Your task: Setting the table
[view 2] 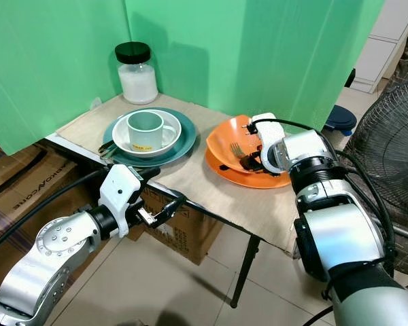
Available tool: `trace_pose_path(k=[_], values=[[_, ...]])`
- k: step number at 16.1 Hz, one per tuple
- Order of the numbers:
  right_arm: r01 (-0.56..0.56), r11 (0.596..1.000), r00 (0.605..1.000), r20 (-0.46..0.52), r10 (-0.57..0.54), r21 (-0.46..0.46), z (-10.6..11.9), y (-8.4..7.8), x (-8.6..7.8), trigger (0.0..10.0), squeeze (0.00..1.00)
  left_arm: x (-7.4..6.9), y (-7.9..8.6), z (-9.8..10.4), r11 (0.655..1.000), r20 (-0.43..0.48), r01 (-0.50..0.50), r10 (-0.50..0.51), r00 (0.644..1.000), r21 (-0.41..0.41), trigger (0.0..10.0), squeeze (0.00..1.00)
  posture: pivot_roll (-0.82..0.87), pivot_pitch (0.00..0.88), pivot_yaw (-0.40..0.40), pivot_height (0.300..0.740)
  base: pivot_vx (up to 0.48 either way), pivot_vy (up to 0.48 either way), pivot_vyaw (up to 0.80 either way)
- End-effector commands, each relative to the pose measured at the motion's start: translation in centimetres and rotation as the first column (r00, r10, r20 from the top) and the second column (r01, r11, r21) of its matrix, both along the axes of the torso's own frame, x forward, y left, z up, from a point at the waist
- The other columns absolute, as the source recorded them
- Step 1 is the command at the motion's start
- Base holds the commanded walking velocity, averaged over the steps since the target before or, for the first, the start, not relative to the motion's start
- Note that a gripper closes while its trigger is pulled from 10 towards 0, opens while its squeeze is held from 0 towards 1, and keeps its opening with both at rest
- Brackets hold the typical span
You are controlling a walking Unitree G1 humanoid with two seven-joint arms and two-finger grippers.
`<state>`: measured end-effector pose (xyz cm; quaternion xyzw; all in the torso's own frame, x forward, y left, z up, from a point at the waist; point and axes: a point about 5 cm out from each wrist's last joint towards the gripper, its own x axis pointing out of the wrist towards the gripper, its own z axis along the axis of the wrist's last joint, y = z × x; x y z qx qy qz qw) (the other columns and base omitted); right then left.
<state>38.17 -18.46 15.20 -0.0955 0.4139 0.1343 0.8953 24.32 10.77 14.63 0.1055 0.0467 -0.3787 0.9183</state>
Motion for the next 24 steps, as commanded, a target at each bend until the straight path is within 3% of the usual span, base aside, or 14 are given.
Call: trace_pose_path(k=[1,24], values=[[0.000,1.000,1.000,0.012,0.001,-0.014,0.44,-0.03,0.23,0.0,0.00,-0.32,-0.13,0.26,1.000,0.005,0.023,-0.023,1.000,0.003,10.0,0.00,0.02,0.000,0.000,0.740,0.000,0.000,0.00],[-0.003,0.999,0.999,0.052,0.002,0.033,0.84,0.24,0.73,0.0,0.00,-0.40,-0.41,0.24,0.998,0.001,0.065,-0.065,0.998,0.002,10.0,0.00,0.02,0.000,-0.002,0.740,0.000,0.000,0.00]])
